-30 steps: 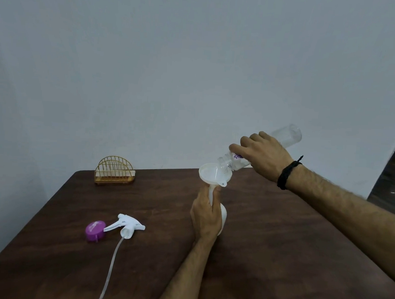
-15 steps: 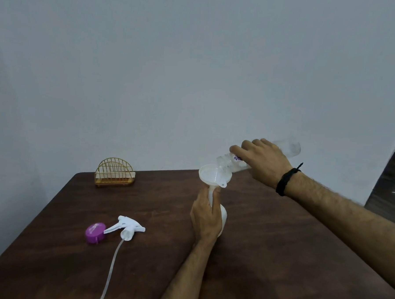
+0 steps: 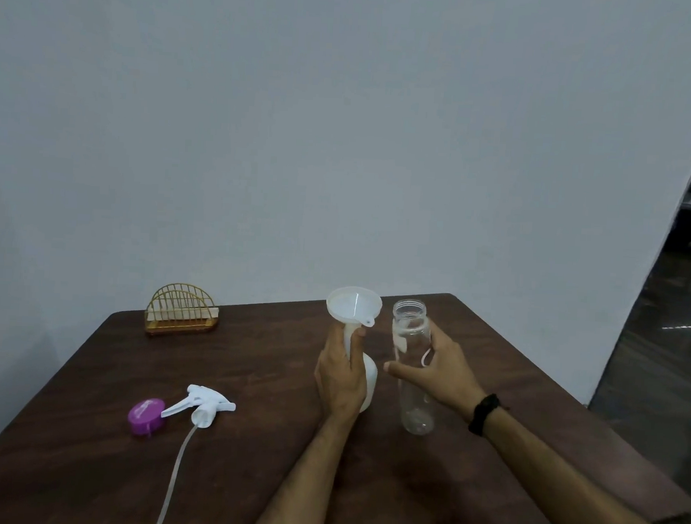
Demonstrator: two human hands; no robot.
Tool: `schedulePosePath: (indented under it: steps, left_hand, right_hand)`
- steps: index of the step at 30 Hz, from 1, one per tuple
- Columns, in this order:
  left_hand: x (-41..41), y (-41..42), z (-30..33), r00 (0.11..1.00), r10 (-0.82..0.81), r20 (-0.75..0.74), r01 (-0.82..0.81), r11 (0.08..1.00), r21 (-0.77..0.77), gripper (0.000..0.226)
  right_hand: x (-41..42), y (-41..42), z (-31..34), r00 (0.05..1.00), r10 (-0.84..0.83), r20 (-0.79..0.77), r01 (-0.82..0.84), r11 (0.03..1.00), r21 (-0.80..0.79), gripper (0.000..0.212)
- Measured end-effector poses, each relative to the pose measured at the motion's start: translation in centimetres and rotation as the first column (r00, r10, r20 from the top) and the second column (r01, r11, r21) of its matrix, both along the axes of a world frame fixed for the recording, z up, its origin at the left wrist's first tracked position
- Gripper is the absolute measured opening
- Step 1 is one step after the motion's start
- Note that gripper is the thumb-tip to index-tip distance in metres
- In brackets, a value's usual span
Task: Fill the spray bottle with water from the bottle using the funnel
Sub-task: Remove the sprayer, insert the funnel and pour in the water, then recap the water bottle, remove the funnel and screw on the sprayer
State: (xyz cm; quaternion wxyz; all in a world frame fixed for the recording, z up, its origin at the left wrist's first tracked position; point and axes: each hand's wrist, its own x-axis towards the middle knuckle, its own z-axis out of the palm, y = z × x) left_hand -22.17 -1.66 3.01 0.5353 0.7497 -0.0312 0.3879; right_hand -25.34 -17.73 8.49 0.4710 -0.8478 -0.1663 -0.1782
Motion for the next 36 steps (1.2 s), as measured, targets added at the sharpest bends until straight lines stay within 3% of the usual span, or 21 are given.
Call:
schedulePosePath:
  steps: [4, 8, 12, 15, 20, 23, 27, 29, 32, 36]
  left_hand:
    - [-0.2, 0.9, 0.0, 0.995, -0.098, -0.027, 0.099, 0.994, 0.034, 0.025]
    - [-0.3, 2.5, -0.2, 0.982, -0.160, -0.097, 0.169, 0.980, 0.103, 0.023]
    - [-1.2, 5.3, -0.2, 0.943, -0.265, -0.202, 0.294, 0.947, 0.128, 0.053]
    - [-2.6, 8.3, 0.0, 0.952, -0.171, -0.253, 0.236, 0.937, 0.258, 0.055]
    - [-4.8, 15.0, 1.1, 0.967, 0.108, -0.232, 0.026, 0.861, 0.508, 0.033]
    - [-5.9, 20.1, 1.8, 0.872, 0.281, -0.400, -0.025, 0.843, 0.537, 0.033]
    - [-7.4, 26.1, 1.6, 0.728, 0.462, -0.507, -0.129, 0.818, 0.561, 0.037]
    - [-7.8, 28.2, 0.9, 0.625, 0.492, -0.606, -0.084, 0.814, 0.574, 0.049]
    - [-8.0, 29.8, -0.4, 0.508, 0.432, -0.745, 0.105, 0.828, 0.551, 0.062]
    - [-7.6, 30.1, -1.5, 0.567, 0.412, -0.713, 0.112, 0.819, 0.563, 0.060]
  right_hand:
    - [-1.1, 1.0, -1.8, 0.998, 0.054, -0.043, -0.041, 0.967, 0.250, 0.065]
    - [-2.1, 2.0, -2.3, 0.997, 0.078, -0.020, -0.069, 0.952, 0.300, 0.065]
    - [-3.2, 3.9, -2.8, 0.994, 0.110, 0.013, -0.109, 0.943, 0.315, 0.059]
    - [-3.8, 6.3, -3.3, 0.989, 0.146, 0.028, -0.147, 0.936, 0.321, 0.055]
    - [-4.0, 11.1, -4.0, 0.970, 0.240, -0.025, -0.218, 0.917, 0.334, 0.061]
    - [-4.0, 13.9, -4.0, 0.959, 0.282, -0.034, -0.255, 0.908, 0.331, 0.062]
    - [-3.3, 16.6, -3.7, 0.945, 0.318, -0.078, -0.267, 0.887, 0.376, 0.064]
    - [-2.9, 17.4, -3.5, 0.941, 0.326, -0.091, -0.270, 0.886, 0.376, 0.065]
    - [-2.2, 18.2, -3.4, 0.936, 0.330, -0.119, -0.267, 0.890, 0.370, 0.066]
    - [-1.8, 18.6, -3.6, 0.939, 0.319, -0.127, -0.257, 0.897, 0.359, 0.066]
